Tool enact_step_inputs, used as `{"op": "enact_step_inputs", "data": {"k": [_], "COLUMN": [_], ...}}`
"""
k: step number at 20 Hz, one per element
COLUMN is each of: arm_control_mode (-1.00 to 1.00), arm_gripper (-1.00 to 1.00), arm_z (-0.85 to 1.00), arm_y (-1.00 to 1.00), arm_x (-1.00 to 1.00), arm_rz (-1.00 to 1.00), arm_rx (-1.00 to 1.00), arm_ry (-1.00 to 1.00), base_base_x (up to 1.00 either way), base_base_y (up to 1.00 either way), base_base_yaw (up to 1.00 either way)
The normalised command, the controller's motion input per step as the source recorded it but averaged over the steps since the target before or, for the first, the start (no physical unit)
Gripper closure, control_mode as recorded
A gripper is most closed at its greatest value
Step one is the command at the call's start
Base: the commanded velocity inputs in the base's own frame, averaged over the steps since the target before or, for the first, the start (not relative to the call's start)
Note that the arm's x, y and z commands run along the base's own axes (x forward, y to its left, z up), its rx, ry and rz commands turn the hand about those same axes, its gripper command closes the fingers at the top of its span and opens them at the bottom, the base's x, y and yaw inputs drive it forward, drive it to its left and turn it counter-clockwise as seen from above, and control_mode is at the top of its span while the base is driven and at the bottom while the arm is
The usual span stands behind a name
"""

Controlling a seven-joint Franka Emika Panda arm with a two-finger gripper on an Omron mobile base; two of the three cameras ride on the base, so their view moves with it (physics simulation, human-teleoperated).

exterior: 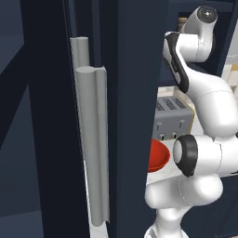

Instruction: Retrieve the bottle and the shaker from the cabinet and place them next to the mixing bowl on the counter. Then add garlic from the fridge to the mixing bowl.

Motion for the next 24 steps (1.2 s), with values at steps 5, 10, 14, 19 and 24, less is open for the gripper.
{"op": "enact_step_inputs", "data": {"k": [5,10,14,19,24], "arm_control_mode": [-1.00,-1.00,-1.00,-1.00,-1.00], "arm_gripper": [1.00,1.00,1.00,1.00,1.00], "arm_z": [0.00,0.00,0.00,0.00,0.00], "arm_y": [0.00,0.02,0.12,0.18,0.10], "arm_x": [-0.58,-0.80,-0.93,-0.84,-0.76], "arm_rz": [0.01,0.02,0.07,0.10,0.14], "arm_rx": [0.00,0.00,0.00,0.00,0.00], "arm_ry": [-0.02,-0.06,-0.05,-0.01,0.00], "base_base_x": [0.00,0.00,0.00,0.00,0.00], "base_base_y": [0.00,0.00,0.00,0.00,0.00], "base_base_yaw": [0.00,0.00,0.00,0.00,0.00]}}
